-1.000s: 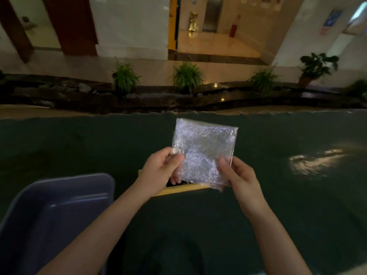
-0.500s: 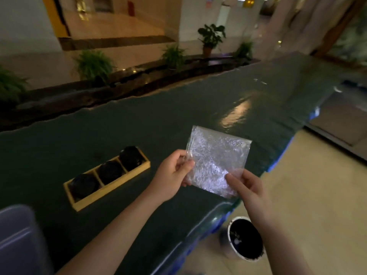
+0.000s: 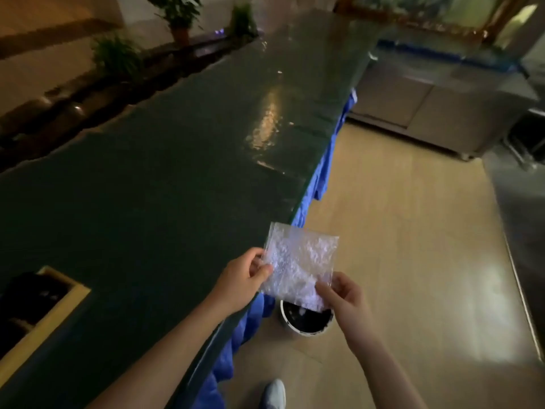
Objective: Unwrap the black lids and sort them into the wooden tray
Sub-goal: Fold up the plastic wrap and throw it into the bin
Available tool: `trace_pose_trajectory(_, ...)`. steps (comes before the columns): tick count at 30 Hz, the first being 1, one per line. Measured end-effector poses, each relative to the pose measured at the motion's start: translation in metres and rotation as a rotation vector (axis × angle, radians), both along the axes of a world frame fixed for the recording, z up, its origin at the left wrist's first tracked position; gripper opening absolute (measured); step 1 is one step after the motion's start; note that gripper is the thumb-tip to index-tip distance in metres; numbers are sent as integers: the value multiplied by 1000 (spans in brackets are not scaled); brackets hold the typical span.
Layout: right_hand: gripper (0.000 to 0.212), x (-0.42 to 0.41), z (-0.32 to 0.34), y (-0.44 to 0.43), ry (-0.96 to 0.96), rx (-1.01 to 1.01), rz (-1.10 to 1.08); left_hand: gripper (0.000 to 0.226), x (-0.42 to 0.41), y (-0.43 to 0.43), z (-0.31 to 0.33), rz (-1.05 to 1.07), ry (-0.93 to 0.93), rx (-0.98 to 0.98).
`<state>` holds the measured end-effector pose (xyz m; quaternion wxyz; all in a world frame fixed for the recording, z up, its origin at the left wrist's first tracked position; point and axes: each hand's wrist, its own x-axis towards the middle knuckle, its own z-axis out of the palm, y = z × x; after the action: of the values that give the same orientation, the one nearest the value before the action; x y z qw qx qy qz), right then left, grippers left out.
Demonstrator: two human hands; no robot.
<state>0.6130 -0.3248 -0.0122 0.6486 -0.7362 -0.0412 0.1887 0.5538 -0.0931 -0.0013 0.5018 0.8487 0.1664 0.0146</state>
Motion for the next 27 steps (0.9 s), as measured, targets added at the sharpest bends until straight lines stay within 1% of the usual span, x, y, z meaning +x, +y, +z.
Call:
trace_pose_trajectory(4, 7, 20, -65, -28, 190, -33, -127, 40, 45, -12, -54, -184, 136, 219)
trace_pose_trajectory(6, 3, 28, -95, -38, 296, -25, -189, 38, 63, -13, -78, -267, 185, 325)
trace_pose_trajectory(9, 2, 40, -137, -48, 464, -1, -311, 33, 90, -10, -113, -393, 135, 542)
trace_pose_trajectory(11, 5, 48, -166, -51, 581, 22, -391, 44, 112, -6, -134, -463, 73, 711)
trace_pose_trajectory(13, 7, 57, -195, -53, 687, 38, -469, 58, 134, -1, -153, -526, 66, 809)
trace_pose_trajectory(16, 8, 69, -238, -56, 811, 21, -559, 67, 154, 2, -182, -559, 181, 853)
trace_pose_trajectory(18, 8, 76, -267, -57, 865, -8, -597, 64, 156, 0, -197, -563, 209, 910)
trace_pose_trajectory(21, 8, 90, -309, -54, 909, -65, -636, 55, 154, -1, -208, -547, 147, 929)
trace_pose_trajectory(24, 10, 106, -350, -45, 937, -131, -649, 58, 155, 3, -216, -490, 72, 902)
trace_pose_trajectory(27, 11, 121, -390, -34, 953, -197, -627, 63, 154, 4, -222, -439, 55, 879)
